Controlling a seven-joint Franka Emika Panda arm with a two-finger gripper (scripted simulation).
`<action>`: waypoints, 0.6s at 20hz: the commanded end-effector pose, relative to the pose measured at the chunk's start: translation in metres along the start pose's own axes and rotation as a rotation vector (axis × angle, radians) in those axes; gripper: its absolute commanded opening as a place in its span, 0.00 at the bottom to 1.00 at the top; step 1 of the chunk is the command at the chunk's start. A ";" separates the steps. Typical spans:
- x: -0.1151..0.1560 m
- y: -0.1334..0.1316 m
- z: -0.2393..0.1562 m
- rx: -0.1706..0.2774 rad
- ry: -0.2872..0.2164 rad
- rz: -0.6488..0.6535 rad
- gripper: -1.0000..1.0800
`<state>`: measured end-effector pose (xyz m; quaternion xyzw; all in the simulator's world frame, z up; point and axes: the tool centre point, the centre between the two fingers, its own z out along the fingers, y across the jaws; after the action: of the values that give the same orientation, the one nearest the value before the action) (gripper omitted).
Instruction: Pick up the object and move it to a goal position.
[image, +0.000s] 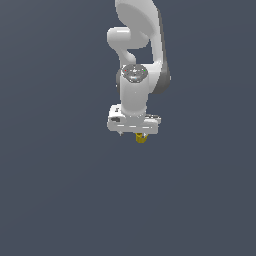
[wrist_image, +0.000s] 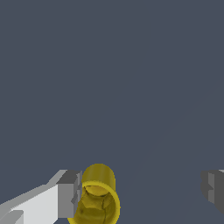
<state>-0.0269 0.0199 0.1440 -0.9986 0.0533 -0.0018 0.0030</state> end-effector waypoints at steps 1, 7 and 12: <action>-0.012 -0.009 0.009 -0.001 -0.001 0.029 0.96; -0.044 -0.029 0.030 -0.004 -0.002 0.105 0.96; -0.064 -0.039 0.041 -0.006 -0.003 0.147 0.96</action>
<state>-0.0808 0.0628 0.1059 -0.9928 0.1198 0.0001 0.0006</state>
